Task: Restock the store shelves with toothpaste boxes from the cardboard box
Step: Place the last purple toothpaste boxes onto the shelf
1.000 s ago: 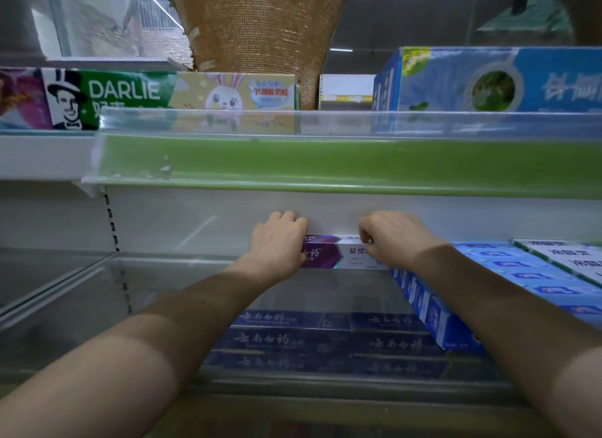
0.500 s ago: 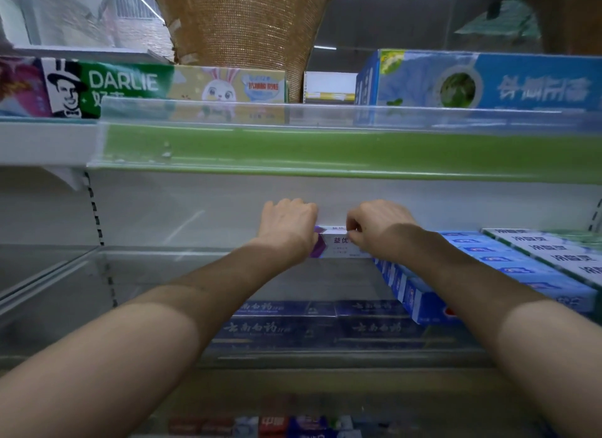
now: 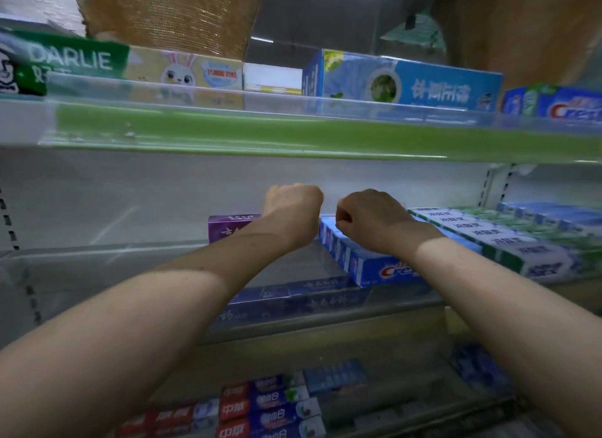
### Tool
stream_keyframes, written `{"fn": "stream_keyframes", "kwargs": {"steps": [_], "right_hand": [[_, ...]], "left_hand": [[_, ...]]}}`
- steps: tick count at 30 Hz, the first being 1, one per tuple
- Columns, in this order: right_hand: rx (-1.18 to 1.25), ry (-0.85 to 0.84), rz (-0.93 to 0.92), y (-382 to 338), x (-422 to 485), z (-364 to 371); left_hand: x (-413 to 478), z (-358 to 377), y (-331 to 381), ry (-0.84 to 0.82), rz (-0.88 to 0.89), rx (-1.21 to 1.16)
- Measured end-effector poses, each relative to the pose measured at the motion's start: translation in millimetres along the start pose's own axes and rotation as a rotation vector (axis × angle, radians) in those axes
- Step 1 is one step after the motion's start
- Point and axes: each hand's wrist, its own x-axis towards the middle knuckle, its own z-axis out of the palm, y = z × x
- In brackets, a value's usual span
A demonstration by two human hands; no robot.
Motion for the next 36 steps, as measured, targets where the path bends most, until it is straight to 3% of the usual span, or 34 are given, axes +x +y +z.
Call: {"fn": "stream_keyframes", "kwargs": {"steps": [9,18,27,36], "right_hand": [[-0.097,-0.109,0.287,-8,-51,-19],[-0.198,-0.038,0.465,-9,-158,-44],[-0.295,-0.119,0.718,5,-285,-88],[-0.244,-0.163,1.008,2,-449,-123]], "left_hand": [[-17,-13,28,-0.064,0.193,-0.084],[-64,-27,90,0.003,0.504,-0.268],[-123,-61,195,-0.017,0.789,-0.416],[-229,-105,315,-0.084,1.057,-0.503]]}}
